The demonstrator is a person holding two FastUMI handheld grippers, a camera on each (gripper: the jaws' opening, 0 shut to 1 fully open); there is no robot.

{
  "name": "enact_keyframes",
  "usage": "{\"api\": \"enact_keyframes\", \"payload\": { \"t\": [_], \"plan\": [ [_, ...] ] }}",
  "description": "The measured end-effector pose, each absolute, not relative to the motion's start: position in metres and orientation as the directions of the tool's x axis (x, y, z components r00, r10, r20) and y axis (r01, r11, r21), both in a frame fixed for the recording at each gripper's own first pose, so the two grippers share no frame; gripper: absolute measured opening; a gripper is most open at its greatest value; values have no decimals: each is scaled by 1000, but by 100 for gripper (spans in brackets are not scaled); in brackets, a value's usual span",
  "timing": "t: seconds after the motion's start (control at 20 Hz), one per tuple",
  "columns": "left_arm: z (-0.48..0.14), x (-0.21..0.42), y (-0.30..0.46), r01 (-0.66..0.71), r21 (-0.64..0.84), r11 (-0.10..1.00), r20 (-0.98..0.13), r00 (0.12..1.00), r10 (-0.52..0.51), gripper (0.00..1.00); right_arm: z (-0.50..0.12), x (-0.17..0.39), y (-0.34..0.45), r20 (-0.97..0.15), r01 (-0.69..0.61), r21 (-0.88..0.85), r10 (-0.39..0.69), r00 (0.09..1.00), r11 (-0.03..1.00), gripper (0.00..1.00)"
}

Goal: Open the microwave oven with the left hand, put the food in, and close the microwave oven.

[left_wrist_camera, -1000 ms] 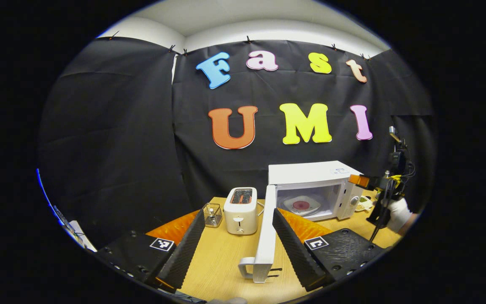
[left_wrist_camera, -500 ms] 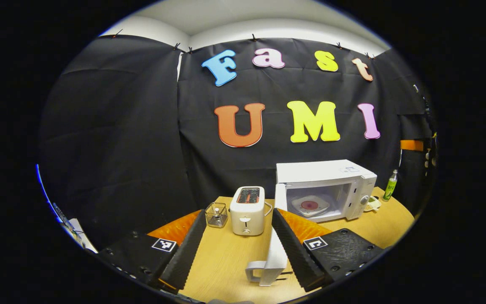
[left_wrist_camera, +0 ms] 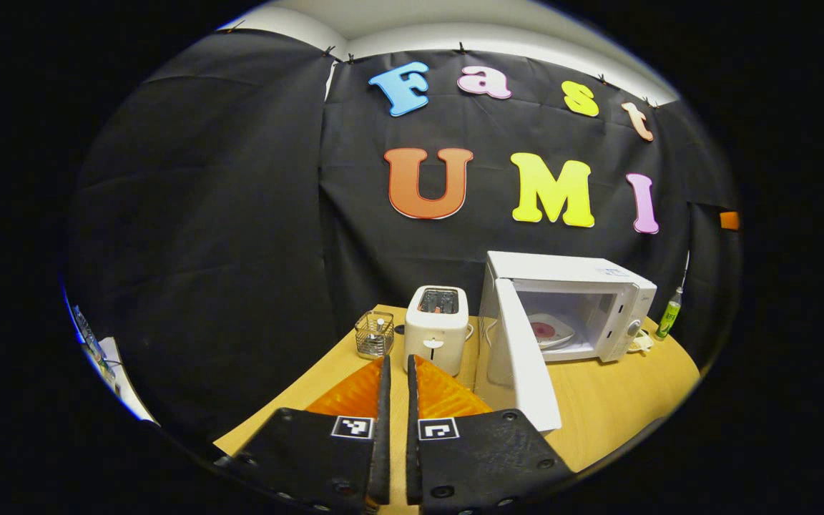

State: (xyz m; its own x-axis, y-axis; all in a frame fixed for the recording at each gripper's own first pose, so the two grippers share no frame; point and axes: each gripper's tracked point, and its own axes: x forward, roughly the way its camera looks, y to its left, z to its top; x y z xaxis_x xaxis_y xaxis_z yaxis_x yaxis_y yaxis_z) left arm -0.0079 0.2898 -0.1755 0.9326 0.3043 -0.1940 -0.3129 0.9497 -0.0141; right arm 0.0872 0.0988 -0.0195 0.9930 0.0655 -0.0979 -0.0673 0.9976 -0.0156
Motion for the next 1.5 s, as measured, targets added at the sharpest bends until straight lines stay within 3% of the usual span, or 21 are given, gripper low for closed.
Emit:
{"api": "enact_keyframes", "payload": {
  "t": [0.15,0.25,0.3,0.45,0.75,0.8,0.85,1.5],
  "plan": [
    [-197,5,292,-274,-35,961,-206,943,261,0,-17,80,87,-126,-47,-15,44,991,999,100],
    [-212,14,287,-244,24,969,-215,946,244,0,-9,73,82,-127,-38,2,38,991,999,100],
    [-220,16,282,-215,24,976,-232,949,215,0,-6,73,79,-124,-29,0,29,992,1000,96],
    [-225,19,271,-189,8,982,-233,955,185,0,4,68,71,-112,-14,-10,13,994,1000,100],
    [-227,23,246,-143,17,990,-232,962,143,0,2,59,64,-139,-19,40,25,990,999,96],
    [-227,24,238,-131,6,991,-230,965,129,0,1,59,61,-142,-21,46,27,989,999,100],
    [-229,25,229,-120,2,993,-236,965,117,0,0,59,59,-149,-22,49,30,988,999,96],
    [-229,68,51,113,-11,993,-260,959,-113,0,6,66,-8,-158,-18,54,26,987,998,96]
  ]
}}
